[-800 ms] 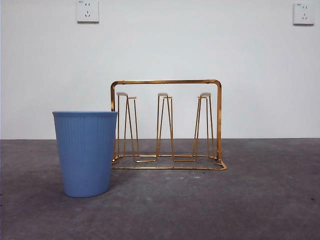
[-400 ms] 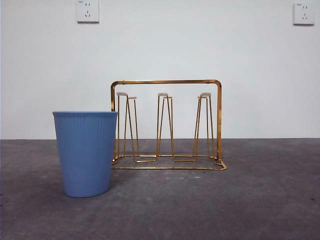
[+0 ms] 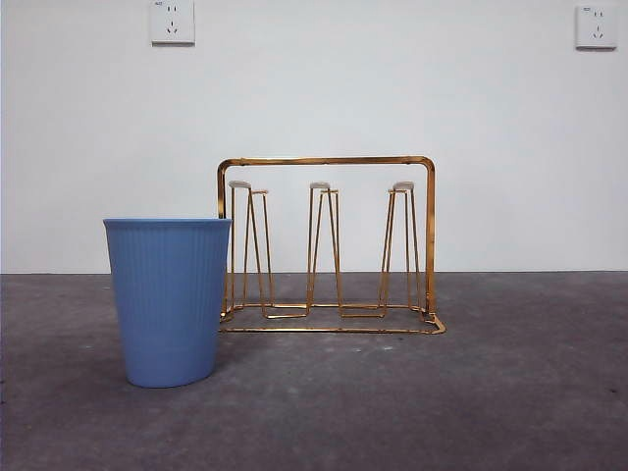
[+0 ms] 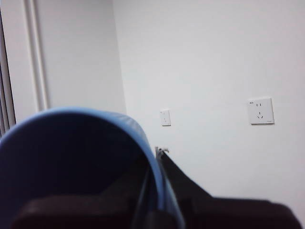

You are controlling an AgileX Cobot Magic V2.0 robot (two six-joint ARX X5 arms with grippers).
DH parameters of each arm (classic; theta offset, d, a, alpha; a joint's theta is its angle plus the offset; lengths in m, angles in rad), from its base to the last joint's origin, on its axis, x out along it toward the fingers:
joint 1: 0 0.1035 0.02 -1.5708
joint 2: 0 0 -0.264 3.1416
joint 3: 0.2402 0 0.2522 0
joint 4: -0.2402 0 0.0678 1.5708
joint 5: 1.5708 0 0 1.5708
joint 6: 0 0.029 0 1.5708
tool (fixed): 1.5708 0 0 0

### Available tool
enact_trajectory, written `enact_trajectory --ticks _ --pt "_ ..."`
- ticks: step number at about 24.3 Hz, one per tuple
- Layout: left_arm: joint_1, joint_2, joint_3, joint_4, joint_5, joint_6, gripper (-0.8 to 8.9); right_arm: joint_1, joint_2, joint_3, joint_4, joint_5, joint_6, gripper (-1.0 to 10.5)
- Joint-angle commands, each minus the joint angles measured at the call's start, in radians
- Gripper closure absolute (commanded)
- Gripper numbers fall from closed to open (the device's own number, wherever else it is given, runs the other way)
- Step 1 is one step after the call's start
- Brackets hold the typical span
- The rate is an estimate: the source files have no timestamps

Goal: Pick up cup 1,put cup 1 in the cup rack,pick up cup 2,put cup 2 in the cup rack

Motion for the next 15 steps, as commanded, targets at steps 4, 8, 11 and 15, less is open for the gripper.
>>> enact_trajectory --ticks 4,8,11,15 --pt "-0.001 0.004 0.002 0.009 -0.010 0.034 8.22 0.002 0.002 -0.008 -0.044 0.007 0.003 9.6" --pt "-0.001 0.004 0.002 0.009 -0.010 0.034 8.22 0.002 0.002 -0.008 -0.056 0.007 0.003 9.4" --pt "-0.001 0.004 0.002 0.010 -0.010 0.034 8.22 0.002 -0.002 -0.008 -0.068 0.007 0.003 9.3" --pt "-0.001 0.002 0.002 0.008 -0.009 0.035 8.21 0.001 -0.018 -0.008 -0.099 0.008 0.003 7.6"
